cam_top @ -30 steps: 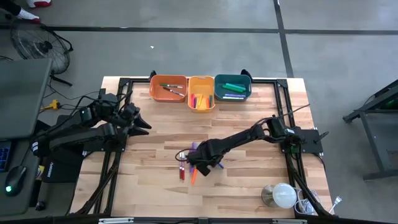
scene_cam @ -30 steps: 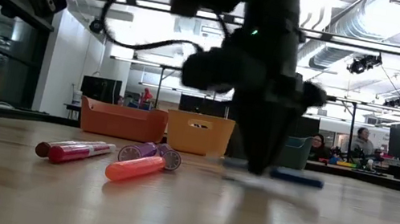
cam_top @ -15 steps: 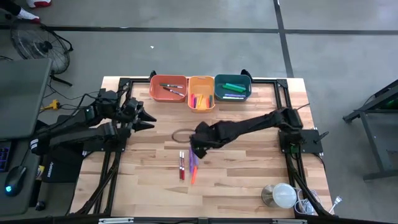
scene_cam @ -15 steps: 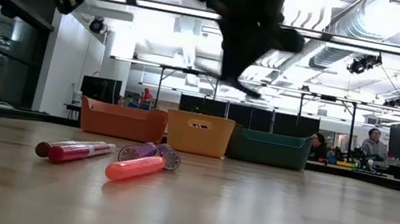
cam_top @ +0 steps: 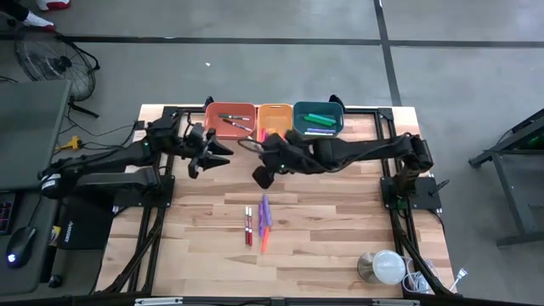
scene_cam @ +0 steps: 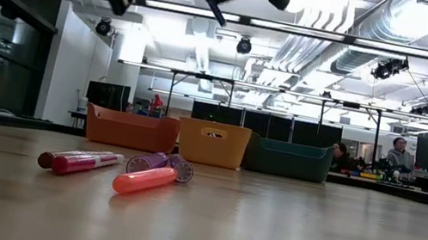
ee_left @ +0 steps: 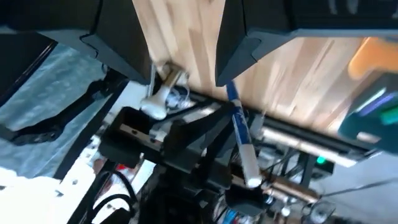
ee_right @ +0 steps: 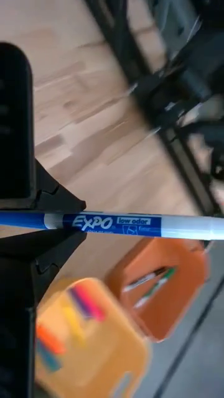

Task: Pick & Place Markers
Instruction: Put the blue marker into the orange bin

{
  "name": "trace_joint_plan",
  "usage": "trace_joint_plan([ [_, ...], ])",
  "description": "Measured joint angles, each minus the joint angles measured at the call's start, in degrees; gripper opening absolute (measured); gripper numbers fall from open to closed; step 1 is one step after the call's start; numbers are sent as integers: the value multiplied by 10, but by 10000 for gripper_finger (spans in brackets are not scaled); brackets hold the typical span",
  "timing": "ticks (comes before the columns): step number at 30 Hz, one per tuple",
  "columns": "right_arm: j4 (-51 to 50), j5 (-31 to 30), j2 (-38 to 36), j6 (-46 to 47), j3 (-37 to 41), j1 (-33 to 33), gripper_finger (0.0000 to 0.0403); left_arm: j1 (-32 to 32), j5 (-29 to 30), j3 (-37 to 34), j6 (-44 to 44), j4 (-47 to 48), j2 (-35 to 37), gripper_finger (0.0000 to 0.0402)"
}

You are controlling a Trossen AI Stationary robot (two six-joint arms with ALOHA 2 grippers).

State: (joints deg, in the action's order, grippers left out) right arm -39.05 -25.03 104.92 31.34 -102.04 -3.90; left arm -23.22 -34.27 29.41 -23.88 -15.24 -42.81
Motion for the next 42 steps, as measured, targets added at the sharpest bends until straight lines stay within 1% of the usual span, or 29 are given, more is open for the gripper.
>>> trace_joint_plan([
  [4, 52, 22, -7, -46, 0, 12, 20, 0, -8, 0, -34, -103, -45, 177],
  [7, 78, 49, -7, -64, 0, 20, 20, 0, 24, 2, -36, -138, -72, 177],
  [10, 86, 58, -7, -81, 0, 23, 20, 0, 64, 13, -32, -138, -96, 177],
  [13, 85, 69, -7, -90, 0, 28, 20, 0, 81, 25, -18, -137, -119, 177],
  [21, 84, 81, -7, -101, 0, 45, 20, 0, 65, 66, -4, -138, -164, 177],
  [27, 84, 90, -7, -108, 0, 53, 20, 0, 65, 75, -4, -142, -178, 175],
  [29, 83, 91, -7, -109, 0, 54, 20, 0, 67, 75, -4, -139, -179, 164],
  [32, 80, 91, -7, -109, 0, 54, 20, 0, 68, 75, -2, -139, -179, 131],
  [37, 80, 92, -7, -108, 0, 54, 20, 0, 72, 75, 3, -138, -179, 39],
  [38, 79, 92, -7, -108, 0, 54, 20, 0, 72, 75, 3, -138, -179, 26],
  [42, 80, 92, -8, -108, 0, 54, 20, 0, 71, 75, 3, -138, -179, 30],
])
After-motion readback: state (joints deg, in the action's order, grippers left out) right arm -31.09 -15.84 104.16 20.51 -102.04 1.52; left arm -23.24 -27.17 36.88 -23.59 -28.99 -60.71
